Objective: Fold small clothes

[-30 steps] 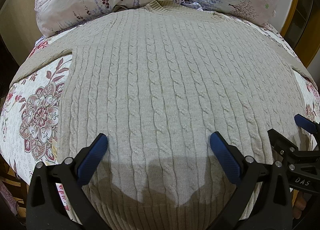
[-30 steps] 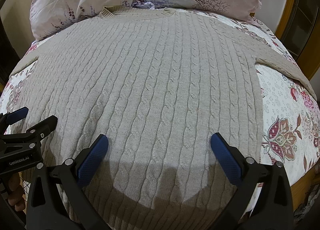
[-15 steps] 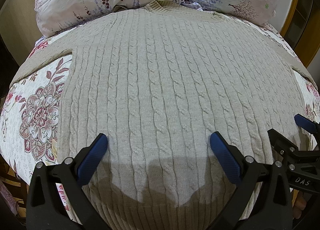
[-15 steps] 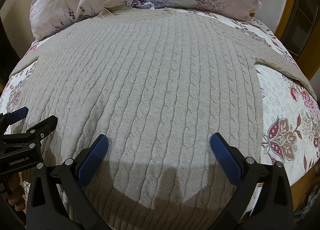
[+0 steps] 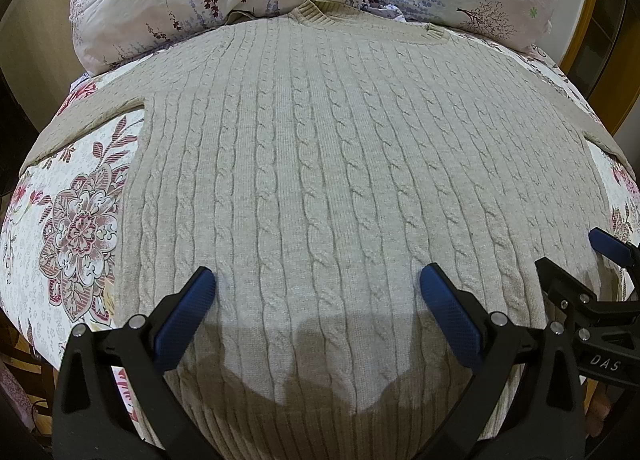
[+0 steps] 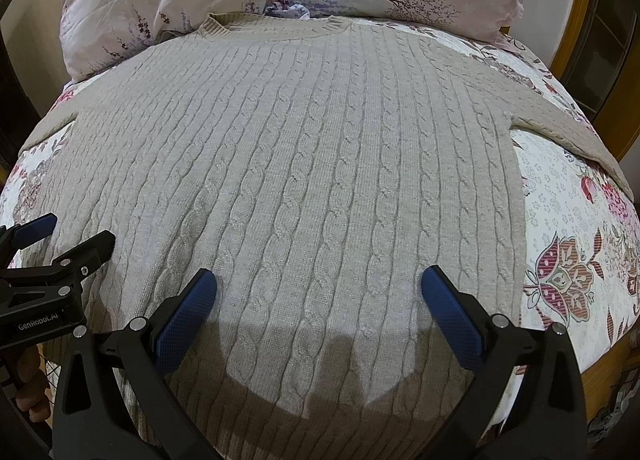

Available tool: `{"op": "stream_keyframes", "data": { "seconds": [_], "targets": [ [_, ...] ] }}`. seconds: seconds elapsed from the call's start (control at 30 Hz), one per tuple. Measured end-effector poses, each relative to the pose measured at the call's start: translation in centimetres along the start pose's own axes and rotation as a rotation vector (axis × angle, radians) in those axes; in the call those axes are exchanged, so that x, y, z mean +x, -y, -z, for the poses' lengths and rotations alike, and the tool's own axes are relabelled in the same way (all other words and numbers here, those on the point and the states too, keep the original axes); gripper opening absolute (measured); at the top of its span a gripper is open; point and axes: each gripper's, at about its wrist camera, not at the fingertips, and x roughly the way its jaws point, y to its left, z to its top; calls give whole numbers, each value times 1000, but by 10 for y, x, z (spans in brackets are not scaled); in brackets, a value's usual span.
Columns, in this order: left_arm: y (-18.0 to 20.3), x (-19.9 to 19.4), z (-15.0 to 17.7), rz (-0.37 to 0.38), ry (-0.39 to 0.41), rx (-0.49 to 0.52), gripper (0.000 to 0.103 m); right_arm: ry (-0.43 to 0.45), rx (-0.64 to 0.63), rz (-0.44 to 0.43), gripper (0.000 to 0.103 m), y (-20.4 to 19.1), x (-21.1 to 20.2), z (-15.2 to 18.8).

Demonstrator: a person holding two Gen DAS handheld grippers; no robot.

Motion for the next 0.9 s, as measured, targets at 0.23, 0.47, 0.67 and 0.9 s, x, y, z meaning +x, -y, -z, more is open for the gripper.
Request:
{"op": "stream_keyframes", "data": {
  "seconds": [0.23,0.47,0.67,0.9],
  "targets": [
    [0,0,0,0,0,-1,101,4,-5,-2,102,-1,0,-1],
    [2,0,-2,4,-6,3,101,16,-38,-24,102,0,0,-1],
    [-9,-1,-10,38,-26,-19,101,56,42,-84,98,54,-13,-27],
    [-56,-16,-28,87,95,-199,101,227,787,-50,60,295,-19,-56]
  ]
}}
